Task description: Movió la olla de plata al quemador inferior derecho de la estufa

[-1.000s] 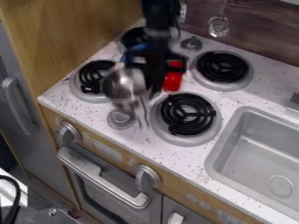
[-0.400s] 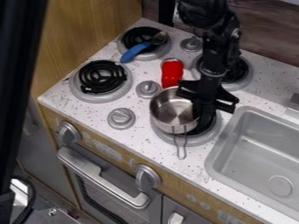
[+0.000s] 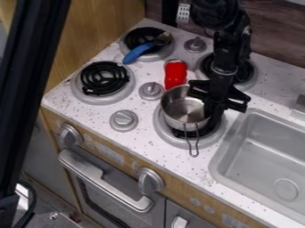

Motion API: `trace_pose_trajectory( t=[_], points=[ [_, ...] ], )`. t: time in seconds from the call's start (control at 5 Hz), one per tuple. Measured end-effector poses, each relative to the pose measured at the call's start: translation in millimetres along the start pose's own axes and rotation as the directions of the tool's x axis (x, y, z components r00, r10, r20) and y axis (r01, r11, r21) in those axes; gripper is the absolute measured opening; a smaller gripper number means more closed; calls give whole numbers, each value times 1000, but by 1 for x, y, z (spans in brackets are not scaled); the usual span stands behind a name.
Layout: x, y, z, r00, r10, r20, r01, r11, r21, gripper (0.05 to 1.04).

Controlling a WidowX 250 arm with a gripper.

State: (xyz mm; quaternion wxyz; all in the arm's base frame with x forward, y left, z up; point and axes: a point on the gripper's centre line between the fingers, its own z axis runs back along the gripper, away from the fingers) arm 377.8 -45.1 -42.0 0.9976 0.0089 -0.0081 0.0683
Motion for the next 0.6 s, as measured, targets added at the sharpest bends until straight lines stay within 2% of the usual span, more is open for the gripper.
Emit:
trace_pose_trajectory(
  t=[0.2, 0.4, 0.6],
  points=[
    [-1, 0, 17, 999, 39, 17, -38, 998, -50, 241],
    [6, -5, 64, 996, 27, 87, -16, 993, -118, 533],
    [0, 2, 76, 996, 36, 86, -25, 992, -126, 827]
  ],
)
